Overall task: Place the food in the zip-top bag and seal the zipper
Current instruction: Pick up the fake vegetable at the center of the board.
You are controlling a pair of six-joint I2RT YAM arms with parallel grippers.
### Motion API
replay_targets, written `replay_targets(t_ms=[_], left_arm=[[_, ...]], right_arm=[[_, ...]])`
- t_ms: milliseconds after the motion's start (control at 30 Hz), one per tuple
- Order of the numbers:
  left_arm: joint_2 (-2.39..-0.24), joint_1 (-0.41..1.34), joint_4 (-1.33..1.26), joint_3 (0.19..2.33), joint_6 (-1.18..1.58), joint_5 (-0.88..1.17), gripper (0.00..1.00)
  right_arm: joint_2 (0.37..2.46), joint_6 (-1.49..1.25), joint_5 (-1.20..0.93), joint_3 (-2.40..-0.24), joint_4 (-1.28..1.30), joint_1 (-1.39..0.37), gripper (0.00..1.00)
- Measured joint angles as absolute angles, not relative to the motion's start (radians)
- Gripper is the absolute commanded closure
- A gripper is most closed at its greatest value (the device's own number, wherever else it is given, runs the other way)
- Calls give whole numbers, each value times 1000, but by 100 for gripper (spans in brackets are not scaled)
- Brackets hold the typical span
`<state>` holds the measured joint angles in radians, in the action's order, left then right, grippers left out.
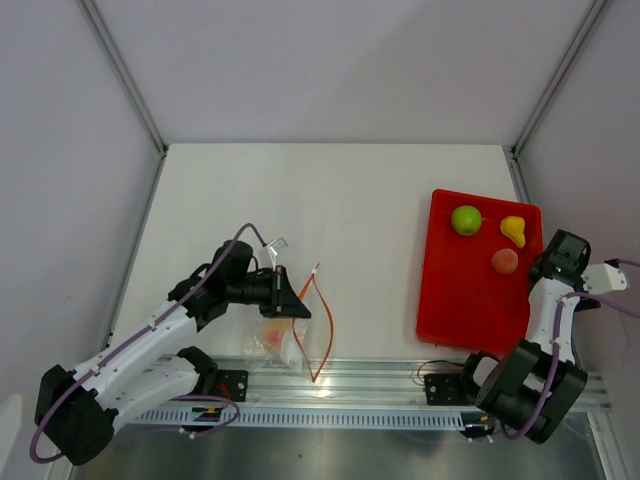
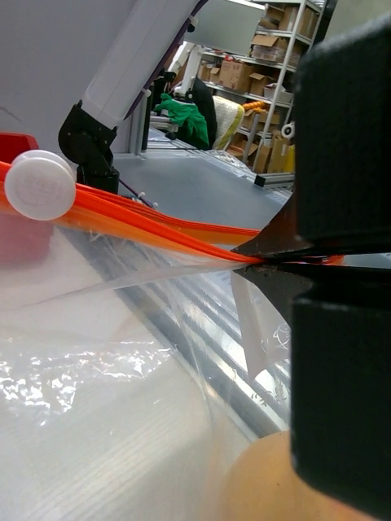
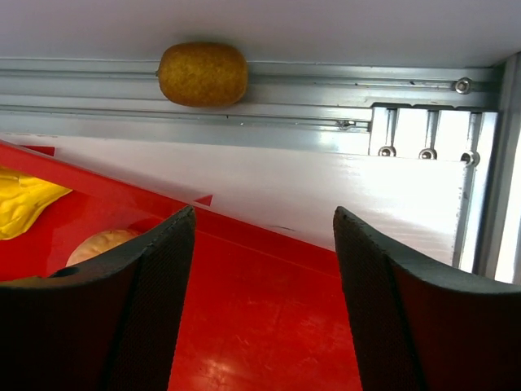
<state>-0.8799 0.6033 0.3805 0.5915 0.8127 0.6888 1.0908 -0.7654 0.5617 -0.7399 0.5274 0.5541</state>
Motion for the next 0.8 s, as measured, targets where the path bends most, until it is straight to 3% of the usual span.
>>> replay_targets(t_ms=[333, 667, 733, 800], left_arm=[[-974, 603, 366, 621, 800, 715, 100], [-1042, 603, 368, 685, 771, 723, 99], [-1055, 603, 368, 695, 766, 727, 99], [-1063, 603, 367, 701, 760, 731, 99]], right_arm=[[1282, -729, 566, -719, 371, 556, 38], [1414, -706, 566, -768, 294, 477, 39], [1445, -706, 564, -788, 293, 463, 38], [1465, -706, 574, -796, 294, 463, 30]])
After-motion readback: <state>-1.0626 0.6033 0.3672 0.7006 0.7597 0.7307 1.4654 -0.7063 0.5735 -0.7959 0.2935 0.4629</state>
